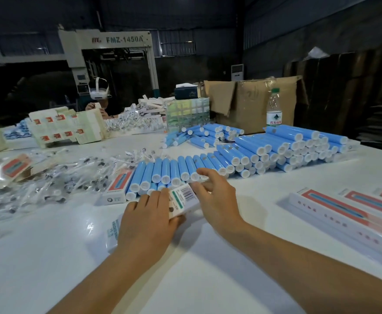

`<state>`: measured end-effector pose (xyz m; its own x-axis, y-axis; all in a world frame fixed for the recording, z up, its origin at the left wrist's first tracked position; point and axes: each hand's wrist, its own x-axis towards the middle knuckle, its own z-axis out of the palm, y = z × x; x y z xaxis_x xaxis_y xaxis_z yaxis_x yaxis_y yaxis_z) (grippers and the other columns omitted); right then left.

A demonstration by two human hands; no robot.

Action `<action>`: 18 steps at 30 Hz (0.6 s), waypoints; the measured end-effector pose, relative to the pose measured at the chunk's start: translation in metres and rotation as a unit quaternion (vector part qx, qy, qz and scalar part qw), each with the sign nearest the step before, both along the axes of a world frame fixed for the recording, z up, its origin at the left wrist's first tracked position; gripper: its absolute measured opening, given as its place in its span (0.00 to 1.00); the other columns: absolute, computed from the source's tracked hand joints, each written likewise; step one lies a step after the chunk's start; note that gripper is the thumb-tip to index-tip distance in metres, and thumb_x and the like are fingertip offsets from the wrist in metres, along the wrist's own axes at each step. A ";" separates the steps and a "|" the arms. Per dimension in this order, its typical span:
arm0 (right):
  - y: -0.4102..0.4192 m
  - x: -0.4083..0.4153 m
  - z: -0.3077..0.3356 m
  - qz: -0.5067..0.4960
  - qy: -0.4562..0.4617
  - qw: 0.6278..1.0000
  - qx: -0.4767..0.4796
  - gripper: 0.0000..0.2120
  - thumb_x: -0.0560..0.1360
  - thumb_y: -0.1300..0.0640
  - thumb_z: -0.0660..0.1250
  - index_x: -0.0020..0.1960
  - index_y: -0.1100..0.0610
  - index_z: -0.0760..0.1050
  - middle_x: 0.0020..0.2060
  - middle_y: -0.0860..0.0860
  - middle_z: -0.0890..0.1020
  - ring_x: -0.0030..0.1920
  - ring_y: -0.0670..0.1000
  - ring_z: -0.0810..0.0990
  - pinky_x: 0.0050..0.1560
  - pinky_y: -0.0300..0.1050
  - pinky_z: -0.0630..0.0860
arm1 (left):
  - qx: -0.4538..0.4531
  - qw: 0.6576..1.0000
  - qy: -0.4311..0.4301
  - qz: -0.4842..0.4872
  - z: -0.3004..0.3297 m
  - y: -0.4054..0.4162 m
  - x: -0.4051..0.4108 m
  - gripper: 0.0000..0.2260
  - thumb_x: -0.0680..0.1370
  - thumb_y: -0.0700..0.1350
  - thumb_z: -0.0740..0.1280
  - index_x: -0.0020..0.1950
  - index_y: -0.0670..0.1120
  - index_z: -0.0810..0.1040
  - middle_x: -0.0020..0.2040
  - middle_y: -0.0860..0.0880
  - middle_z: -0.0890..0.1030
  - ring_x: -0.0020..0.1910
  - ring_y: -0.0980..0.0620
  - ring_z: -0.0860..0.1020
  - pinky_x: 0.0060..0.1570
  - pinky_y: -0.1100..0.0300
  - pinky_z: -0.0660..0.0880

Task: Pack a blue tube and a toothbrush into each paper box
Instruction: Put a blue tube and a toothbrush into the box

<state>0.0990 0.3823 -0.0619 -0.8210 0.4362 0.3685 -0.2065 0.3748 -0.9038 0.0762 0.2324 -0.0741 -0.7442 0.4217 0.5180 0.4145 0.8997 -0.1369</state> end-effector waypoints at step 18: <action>-0.010 0.009 -0.003 0.029 0.020 0.996 0.077 0.16 0.76 0.61 0.67 0.63 0.57 0.77 0.36 0.45 0.77 0.39 0.46 0.75 0.39 0.29 0.70 | 0.009 0.999 0.014 0.045 0.002 -0.004 -0.003 0.31 0.78 0.65 0.51 0.74 0.47 0.57 0.68 0.50 0.69 0.64 0.49 0.68 0.58 0.56 0.63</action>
<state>0.1081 0.3720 -0.0654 -0.8267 0.3231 0.4607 -0.2672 0.4951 -0.8267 0.0732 0.2282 -0.0724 -0.7636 0.3449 0.5459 0.3290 0.9353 -0.1307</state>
